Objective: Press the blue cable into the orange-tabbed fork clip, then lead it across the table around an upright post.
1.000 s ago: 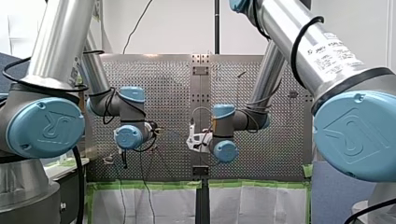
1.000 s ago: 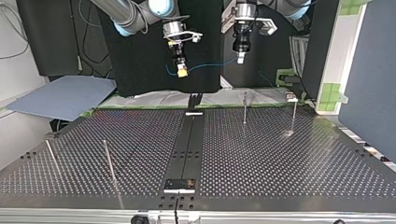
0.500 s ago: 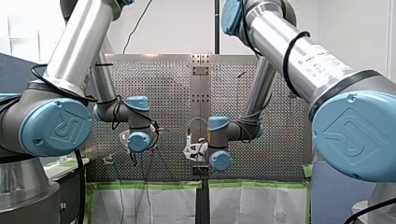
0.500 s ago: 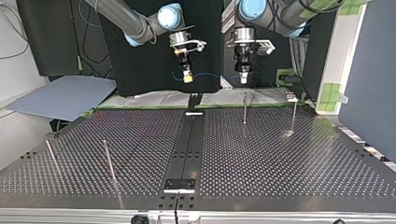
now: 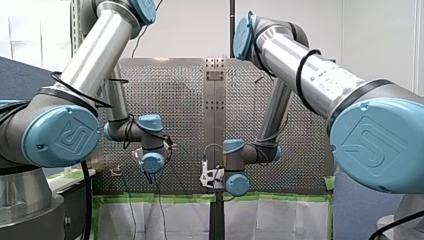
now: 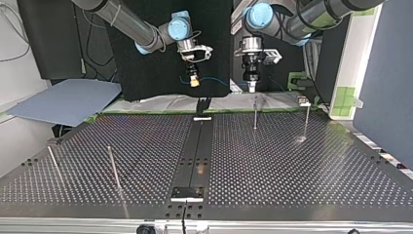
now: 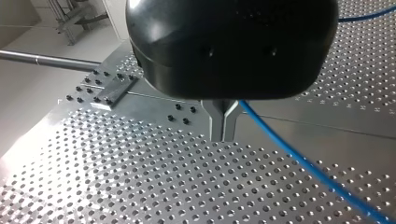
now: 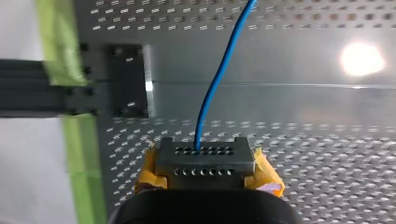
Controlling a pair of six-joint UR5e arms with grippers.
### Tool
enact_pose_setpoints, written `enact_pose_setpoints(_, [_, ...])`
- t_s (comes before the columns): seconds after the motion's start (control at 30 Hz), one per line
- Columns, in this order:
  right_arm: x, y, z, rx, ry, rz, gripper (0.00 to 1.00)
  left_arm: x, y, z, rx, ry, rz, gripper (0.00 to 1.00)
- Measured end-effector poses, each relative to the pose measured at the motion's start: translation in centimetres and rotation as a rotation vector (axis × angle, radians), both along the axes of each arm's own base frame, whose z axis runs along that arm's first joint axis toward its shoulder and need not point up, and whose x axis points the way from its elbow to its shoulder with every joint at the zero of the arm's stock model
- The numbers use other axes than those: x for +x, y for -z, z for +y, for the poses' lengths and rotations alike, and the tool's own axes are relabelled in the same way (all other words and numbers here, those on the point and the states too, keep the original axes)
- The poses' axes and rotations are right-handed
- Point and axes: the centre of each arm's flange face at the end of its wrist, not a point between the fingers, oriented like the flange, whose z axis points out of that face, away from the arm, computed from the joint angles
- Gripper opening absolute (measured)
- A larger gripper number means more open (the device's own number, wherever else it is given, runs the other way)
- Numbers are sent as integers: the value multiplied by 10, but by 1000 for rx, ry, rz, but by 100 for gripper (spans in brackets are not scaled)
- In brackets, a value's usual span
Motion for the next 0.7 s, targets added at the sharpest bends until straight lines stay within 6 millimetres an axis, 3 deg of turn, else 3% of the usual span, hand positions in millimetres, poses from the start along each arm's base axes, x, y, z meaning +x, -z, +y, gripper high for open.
enact_pose_setpoints(0.27, [0,9,-9,9,6,43,0,-4,32,4,2,-4,39,0])
enact_pose_setpoints(0.7, [12,-9,-30,-12,6,67,0,-6,87,16,79,-29,147,0])
